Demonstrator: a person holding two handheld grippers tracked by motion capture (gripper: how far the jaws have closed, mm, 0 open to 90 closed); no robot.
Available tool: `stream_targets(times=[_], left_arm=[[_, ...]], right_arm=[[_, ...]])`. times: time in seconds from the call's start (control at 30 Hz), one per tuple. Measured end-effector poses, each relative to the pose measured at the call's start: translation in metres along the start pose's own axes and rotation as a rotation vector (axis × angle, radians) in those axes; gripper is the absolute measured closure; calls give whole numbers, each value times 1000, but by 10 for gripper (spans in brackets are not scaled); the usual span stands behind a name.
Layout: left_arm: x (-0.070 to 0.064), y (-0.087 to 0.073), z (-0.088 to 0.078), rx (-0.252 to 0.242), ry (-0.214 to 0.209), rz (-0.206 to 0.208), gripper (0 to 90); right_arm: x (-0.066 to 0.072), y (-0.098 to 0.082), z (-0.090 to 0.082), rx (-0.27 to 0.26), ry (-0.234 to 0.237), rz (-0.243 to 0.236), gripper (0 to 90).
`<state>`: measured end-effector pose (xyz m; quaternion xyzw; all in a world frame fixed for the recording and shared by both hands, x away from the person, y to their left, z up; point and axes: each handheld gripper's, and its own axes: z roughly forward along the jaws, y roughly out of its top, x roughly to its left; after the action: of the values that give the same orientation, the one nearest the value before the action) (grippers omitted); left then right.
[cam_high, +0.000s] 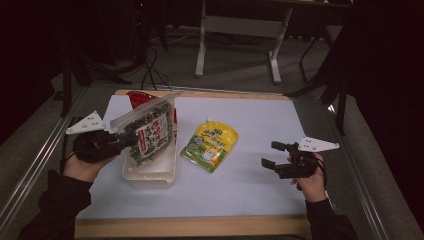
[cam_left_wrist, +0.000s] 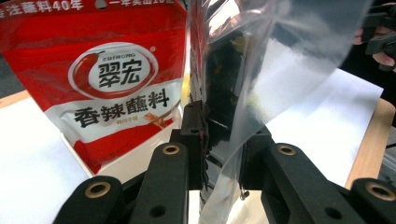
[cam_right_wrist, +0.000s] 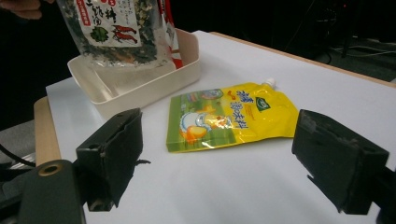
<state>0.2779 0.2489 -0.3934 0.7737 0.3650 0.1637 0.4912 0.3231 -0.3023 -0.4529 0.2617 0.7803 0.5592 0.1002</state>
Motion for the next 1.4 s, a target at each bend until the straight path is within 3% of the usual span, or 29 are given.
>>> stream_targets(times=[0.5,0.67,1.03,1.2,1.3,1.4], left_arm=[[-3,2,-6,16,-14,19,781],[0,0,1,59,-11,6,781],[10,-11,10,13,-14,-37,782],[16,-20,10,-39,-11,-40,781],[17,-23,11,-33,-14,-27,781],[20,-28,16,-46,-22,-41,782]], right_arm=[[-1,1,-2,-8,1,8,161],[-1,0,-2,-9,2,16,161],[-2,-2,-1,-2,6,16,161],[-1,-2,0,2,8,13,161],[-1,-3,1,3,8,16,161],[0,-4,1,9,9,15,161]])
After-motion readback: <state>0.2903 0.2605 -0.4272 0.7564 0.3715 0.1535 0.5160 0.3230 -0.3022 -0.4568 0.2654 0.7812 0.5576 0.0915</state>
